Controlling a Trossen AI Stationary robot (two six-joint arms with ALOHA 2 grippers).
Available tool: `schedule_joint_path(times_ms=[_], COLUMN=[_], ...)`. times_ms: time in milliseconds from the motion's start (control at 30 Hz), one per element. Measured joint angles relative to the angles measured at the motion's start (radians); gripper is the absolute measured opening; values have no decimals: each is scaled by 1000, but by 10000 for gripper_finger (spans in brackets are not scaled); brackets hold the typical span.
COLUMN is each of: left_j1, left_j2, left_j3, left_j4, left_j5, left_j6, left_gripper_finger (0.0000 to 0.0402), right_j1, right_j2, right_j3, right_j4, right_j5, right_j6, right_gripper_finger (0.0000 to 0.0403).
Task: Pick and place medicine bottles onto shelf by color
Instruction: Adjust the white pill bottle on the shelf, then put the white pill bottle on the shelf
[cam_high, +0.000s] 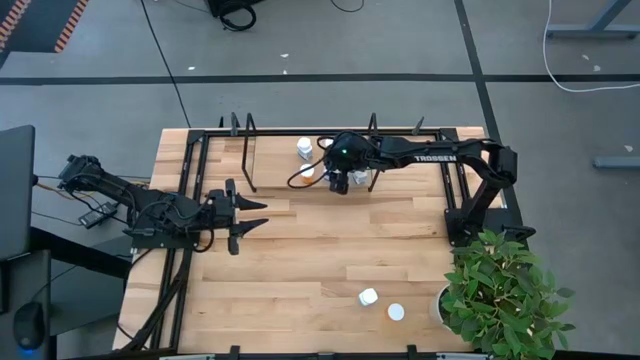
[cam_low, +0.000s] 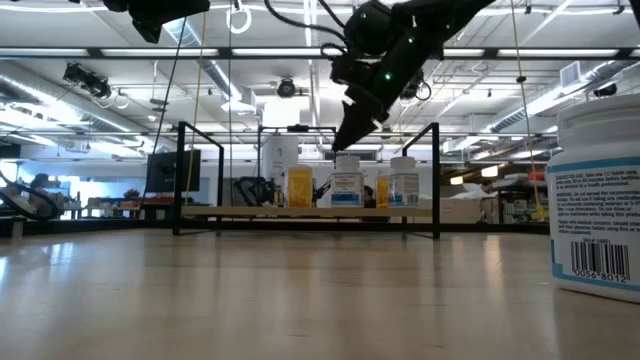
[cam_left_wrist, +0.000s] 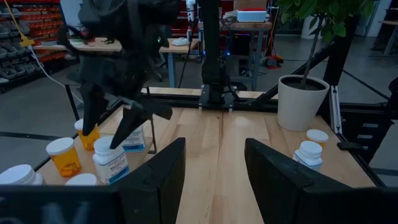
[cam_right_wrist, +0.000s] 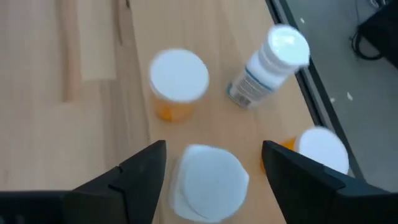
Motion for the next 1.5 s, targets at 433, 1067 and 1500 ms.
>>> schedule_joint_path(times_ms=[433, 1067, 1500], left_j1=[0, 0, 0], left_j2=[0, 0, 19], left_j3=[0, 0, 1], left_j4=[0, 1, 1], left_j5=[0, 0, 1], left_j6=[2, -21, -58], left_gripper_finger=[172, 172, 172], right_j1=[160, 756, 889], right_j2=[-1, 4, 6], right_j3=[173, 147, -57], right_j4=[-338, -399, -243], right_j5=[-94, 52, 132], right_j6=[131, 414, 629], right_gripper_finger=[287, 286, 294])
